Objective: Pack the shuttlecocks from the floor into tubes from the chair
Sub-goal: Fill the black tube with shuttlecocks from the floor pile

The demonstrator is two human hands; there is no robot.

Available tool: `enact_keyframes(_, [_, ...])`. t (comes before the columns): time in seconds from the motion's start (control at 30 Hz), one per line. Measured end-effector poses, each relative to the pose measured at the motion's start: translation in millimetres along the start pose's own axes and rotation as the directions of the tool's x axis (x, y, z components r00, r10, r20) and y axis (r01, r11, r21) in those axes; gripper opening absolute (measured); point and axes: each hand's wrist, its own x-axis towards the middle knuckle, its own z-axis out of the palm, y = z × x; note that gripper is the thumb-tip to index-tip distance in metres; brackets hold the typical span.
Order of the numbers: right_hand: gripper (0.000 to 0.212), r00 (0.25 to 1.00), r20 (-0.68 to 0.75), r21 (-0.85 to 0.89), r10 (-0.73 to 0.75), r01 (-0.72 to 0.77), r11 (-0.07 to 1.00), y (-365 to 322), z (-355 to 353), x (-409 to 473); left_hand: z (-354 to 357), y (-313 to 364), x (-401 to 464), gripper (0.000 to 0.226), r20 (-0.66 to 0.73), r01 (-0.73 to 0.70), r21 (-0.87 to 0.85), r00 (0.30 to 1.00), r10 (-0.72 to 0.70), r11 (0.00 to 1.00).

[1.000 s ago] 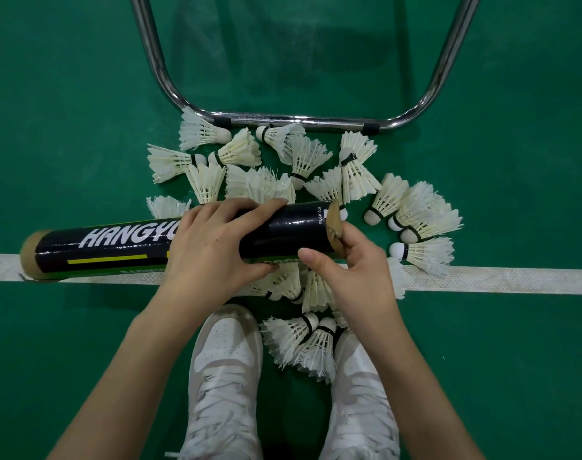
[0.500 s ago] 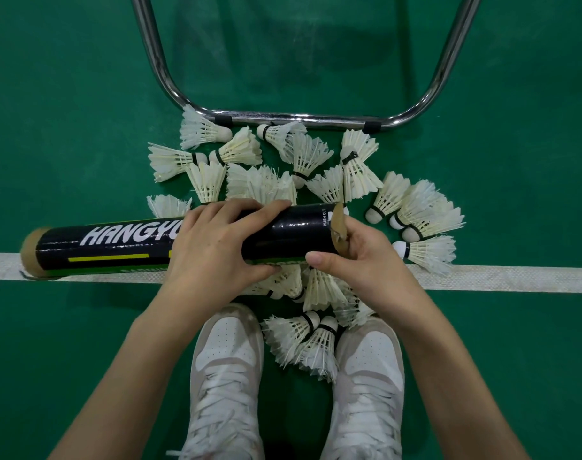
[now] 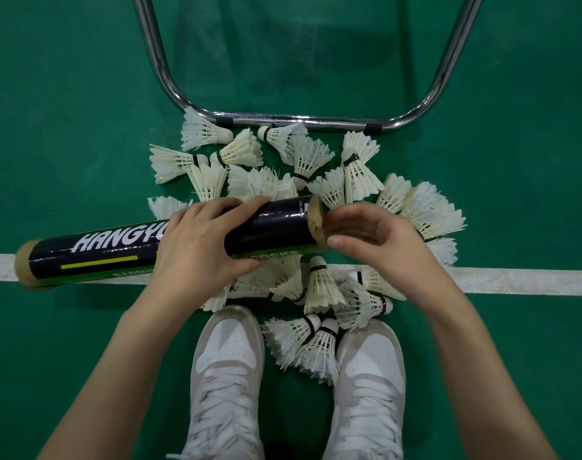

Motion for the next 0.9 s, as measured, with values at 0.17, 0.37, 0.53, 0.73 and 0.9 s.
enact_keyframes(0.17, [0.032,0.987,-0.161,-0.240,-0.017,-0.022,0.970,15.1,-19.7,35.4,-0.1,-1.6,-0.2,0.084,-0.010,0.002,-0.008,1.000,-0.002,1.000])
enact_keyframes(0.37, [0.056,0.977,-0.147,-0.503,-0.153,0.059,0.862,34.8,-23.9,78.3,-0.7,-3.1,-1.1,0.085,-0.006,0.010,-0.014,1.000,-0.010,1.000])
enact_keyframes(0.53, [0.052,0.977,-0.127,-0.712,-0.172,0.031,0.701,45.5,-21.2,94.8,-1.3,-2.6,-2.0,0.085,-0.003,0.014,-0.014,1.000,-0.014,1.000])
enact_keyframes(0.73, [0.022,0.964,-0.125,-0.770,-0.236,0.056,0.635,46.9,-17.9,91.6,-1.5,-1.7,-2.4,0.085,0.008,0.016,-0.010,1.000,-0.016,1.000])
enact_keyframes(0.9, [0.022,0.972,-0.105,-0.748,-0.210,0.062,0.660,45.2,-17.3,85.9,-1.6,-2.2,-2.6,0.085,-0.002,0.014,-0.007,1.000,-0.014,1.000])
